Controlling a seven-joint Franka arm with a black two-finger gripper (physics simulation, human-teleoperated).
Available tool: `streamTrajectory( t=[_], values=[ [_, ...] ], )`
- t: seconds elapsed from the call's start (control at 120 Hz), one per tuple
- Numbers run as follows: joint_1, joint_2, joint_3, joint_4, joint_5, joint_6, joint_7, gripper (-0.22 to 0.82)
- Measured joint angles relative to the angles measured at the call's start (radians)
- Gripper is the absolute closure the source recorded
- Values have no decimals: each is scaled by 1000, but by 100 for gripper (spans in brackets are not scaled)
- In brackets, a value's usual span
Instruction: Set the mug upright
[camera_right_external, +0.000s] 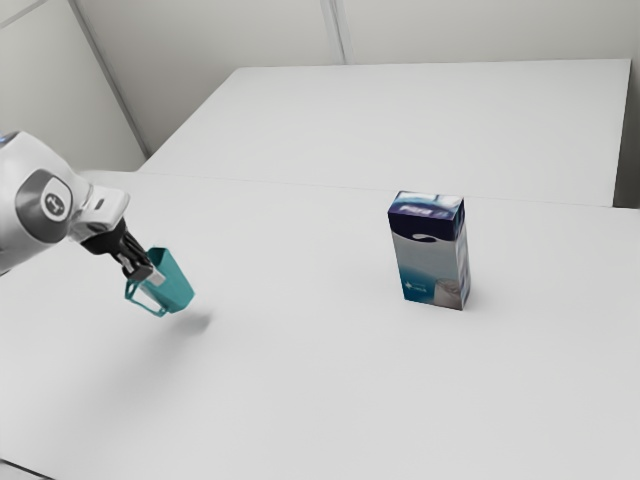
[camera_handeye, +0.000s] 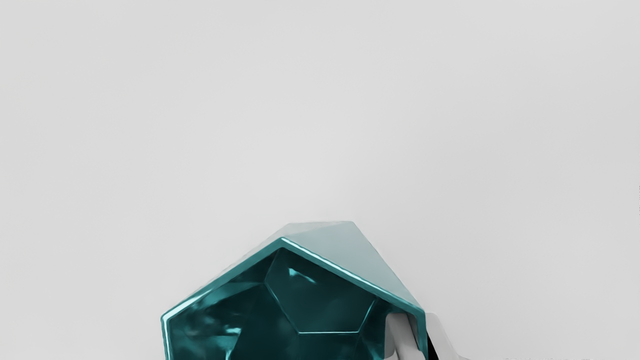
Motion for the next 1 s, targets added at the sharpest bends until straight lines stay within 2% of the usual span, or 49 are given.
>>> streamTrajectory(
  t=[0.292, 0.633, 0.783, 1.0],
  values=[
    [4, 8, 3, -18, 54, -13, -209, 79],
    [-3, 47, -5, -16, 61, 3, -358, 79],
    [-34, 64, -39, -10, 63, 17, -403, 79],
    [-124, 70, -45, -1, 135, 30, -497, 79]
  ],
)
